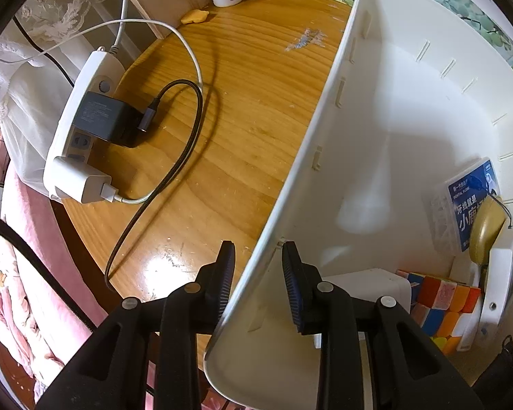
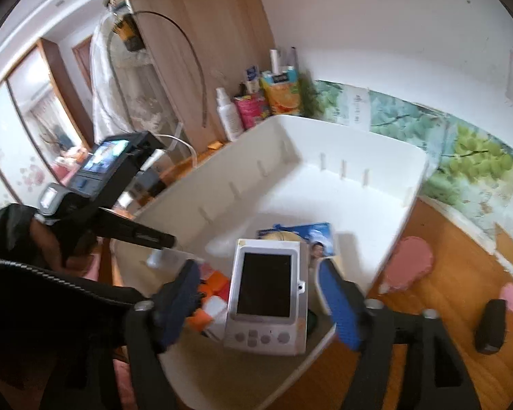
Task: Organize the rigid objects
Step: 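Carry the white device into the tray and open the right gripper, then move the right gripper to the black charger plug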
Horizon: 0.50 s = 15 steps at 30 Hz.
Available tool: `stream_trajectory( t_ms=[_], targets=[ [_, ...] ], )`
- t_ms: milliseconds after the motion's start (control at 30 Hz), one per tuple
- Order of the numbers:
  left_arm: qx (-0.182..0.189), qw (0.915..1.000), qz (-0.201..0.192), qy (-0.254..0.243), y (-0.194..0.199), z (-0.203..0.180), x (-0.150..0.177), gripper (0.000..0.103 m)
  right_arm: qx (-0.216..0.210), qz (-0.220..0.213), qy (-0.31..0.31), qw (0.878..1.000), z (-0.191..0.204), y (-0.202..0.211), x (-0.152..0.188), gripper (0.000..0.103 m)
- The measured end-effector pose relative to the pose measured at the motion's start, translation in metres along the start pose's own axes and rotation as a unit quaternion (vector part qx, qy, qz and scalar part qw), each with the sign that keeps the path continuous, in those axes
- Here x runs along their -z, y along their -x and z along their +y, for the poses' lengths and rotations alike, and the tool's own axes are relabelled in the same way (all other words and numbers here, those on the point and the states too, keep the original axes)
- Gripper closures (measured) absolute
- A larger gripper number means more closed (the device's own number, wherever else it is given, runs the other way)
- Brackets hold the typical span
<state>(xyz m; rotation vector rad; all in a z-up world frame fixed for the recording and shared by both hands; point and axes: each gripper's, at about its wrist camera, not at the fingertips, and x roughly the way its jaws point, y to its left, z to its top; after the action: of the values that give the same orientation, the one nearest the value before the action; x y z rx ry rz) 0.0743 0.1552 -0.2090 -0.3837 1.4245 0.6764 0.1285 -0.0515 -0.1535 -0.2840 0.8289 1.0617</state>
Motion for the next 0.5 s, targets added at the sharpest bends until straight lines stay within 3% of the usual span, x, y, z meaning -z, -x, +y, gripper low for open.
stream_trajectory(
  t_ms=[233, 500],
  targets=[
    [-0.004, 0.9999, -0.009, -0.004, 0.002, -0.006, 0.002, 0.064, 0.023, -0.018, -0.036, 0.999, -0.018, 0.015, 0.007, 0.022],
    [0.001, 0.9999, -0.011, -0.011, 0.005, -0.006, 0.004, 0.065, 0.073, -0.091, -0.096, 0.989, -0.044, 0.05, 0.019, 0.022]
  ],
)
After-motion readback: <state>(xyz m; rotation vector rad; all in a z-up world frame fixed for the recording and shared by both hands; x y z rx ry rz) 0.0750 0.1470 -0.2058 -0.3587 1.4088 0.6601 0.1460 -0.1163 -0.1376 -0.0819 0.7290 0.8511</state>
